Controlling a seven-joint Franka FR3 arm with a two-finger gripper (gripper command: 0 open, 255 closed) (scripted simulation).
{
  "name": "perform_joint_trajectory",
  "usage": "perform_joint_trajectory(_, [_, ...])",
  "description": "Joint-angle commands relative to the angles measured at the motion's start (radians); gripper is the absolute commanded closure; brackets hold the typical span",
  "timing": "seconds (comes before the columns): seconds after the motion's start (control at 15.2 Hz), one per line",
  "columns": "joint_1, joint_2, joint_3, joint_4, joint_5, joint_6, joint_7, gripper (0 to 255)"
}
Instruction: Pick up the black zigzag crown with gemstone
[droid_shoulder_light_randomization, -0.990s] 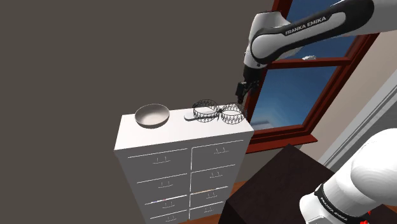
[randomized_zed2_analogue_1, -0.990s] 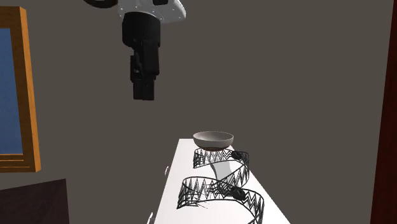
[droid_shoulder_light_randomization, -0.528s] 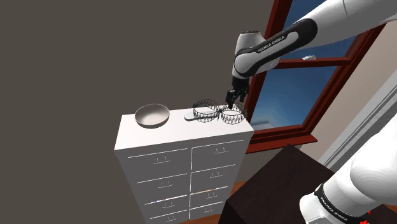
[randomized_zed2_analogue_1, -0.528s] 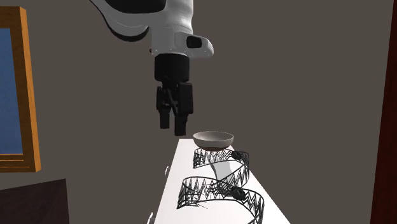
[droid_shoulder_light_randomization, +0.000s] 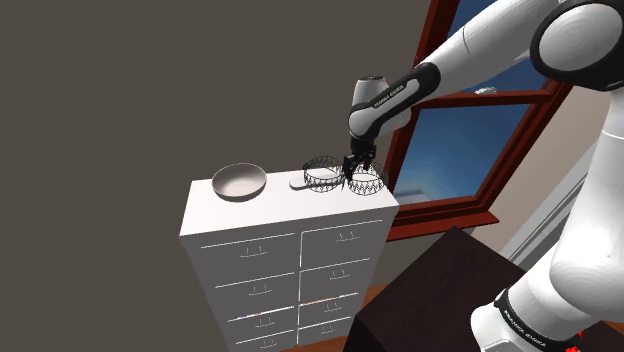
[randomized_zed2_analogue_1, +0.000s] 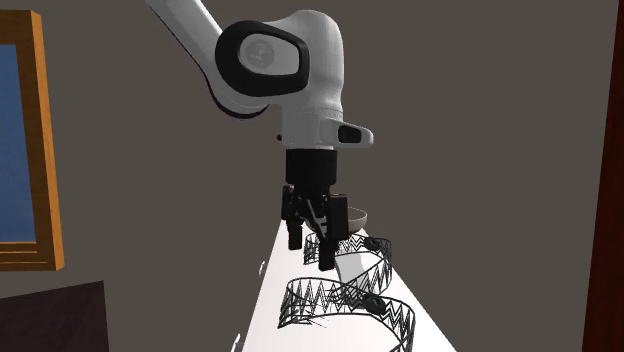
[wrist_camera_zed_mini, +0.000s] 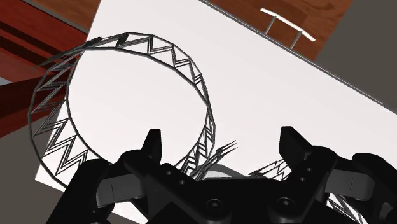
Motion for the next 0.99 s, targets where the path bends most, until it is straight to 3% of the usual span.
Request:
perform_joint_trajectory(0.0, [-0.004,0.033,-0.002,0.018,0.000,0.016,-0.005,0])
perform_joint_trajectory(0.53, [-0.004,0.101,-0.002,0.014,-0.001,0.087,-0.003,0])
perform_joint_trajectory(0.59, [-0.005,0.101,-0.002,0.015,-0.001,0.087,-0.003,255])
perform_joint_trajectory(0.92, [-0.005,0.101,-0.002,0.014,-0.001,0.087,-0.003,255])
